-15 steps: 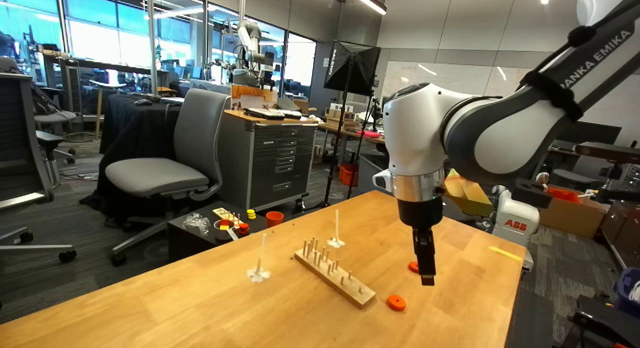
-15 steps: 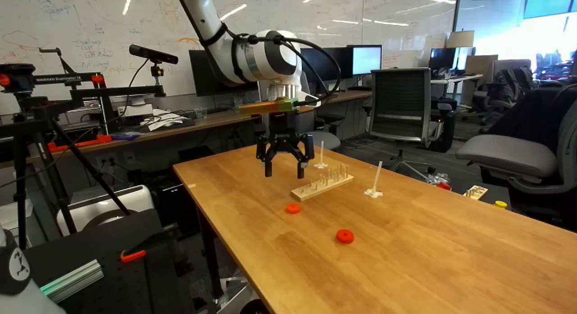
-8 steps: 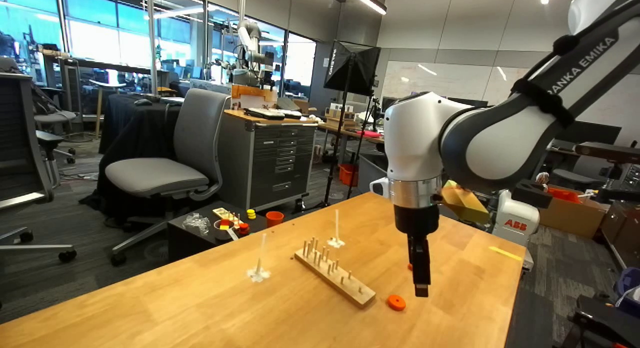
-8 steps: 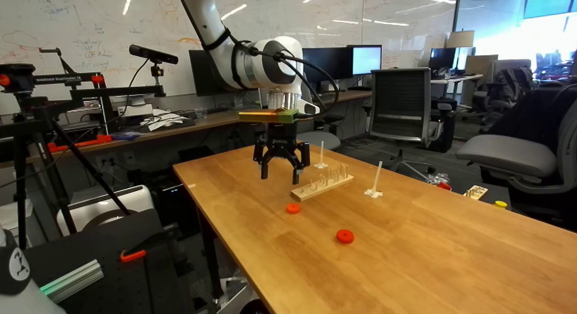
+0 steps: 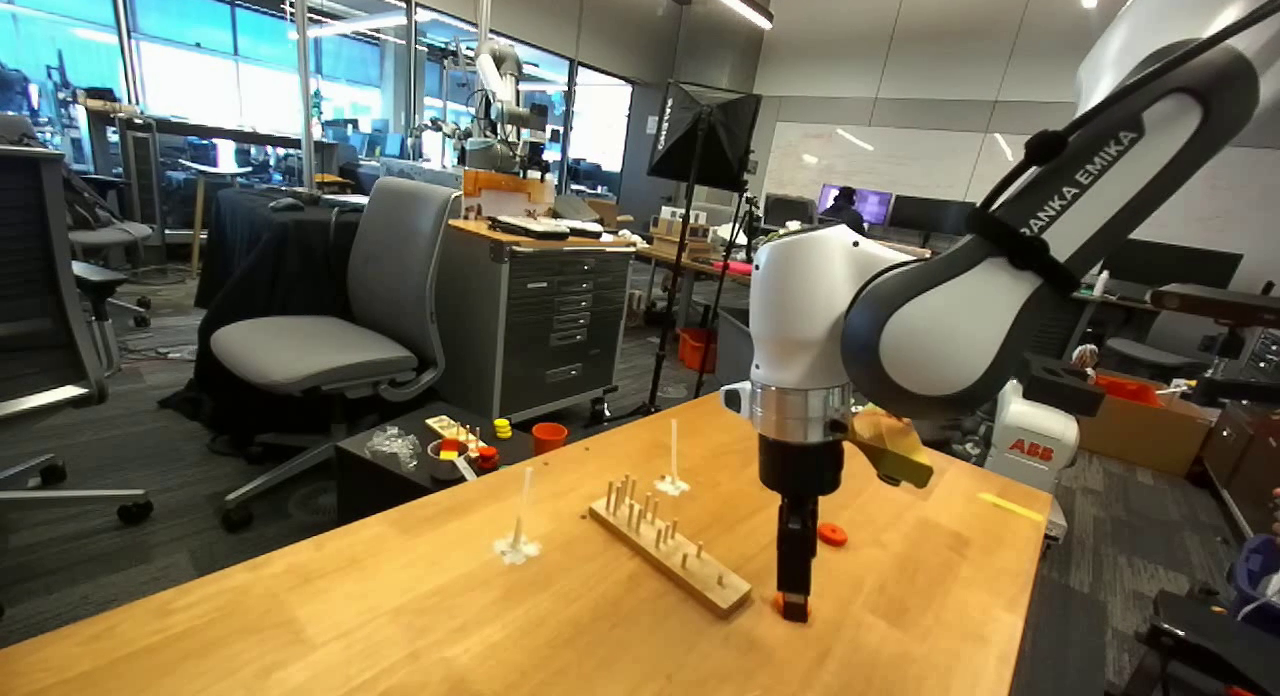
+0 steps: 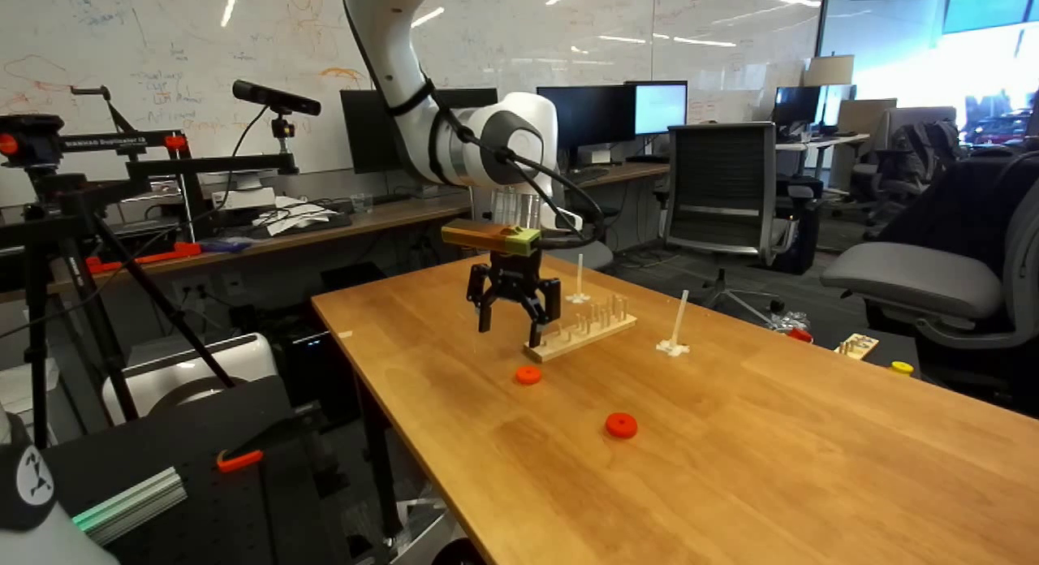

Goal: Put an orange disk on the wooden base

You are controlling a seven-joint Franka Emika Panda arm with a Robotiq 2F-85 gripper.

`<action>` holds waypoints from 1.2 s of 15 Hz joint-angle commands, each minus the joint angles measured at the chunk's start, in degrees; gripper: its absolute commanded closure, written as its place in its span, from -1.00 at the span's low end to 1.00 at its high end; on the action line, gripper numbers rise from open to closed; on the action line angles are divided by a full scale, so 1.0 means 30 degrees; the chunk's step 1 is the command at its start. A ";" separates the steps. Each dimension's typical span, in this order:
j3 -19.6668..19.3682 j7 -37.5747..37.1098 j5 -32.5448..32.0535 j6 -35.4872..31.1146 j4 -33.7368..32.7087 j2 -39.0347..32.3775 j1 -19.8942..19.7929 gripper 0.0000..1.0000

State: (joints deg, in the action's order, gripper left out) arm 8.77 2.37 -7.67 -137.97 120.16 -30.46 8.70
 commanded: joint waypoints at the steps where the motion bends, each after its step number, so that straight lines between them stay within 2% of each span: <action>1: -0.0061 -0.0095 0.0742 -0.0472 -0.1119 -0.0920 0.0096 -1.00; 13: -0.0942 -0.0397 0.0939 -0.0365 -0.2032 -0.2362 -0.0357 -1.00; 18: -0.0855 -0.0263 0.0968 -0.0435 -0.1968 -0.2731 -0.0451 -1.00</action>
State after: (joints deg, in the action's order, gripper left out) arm 5.94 1.24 -6.11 -139.09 115.25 -37.69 7.33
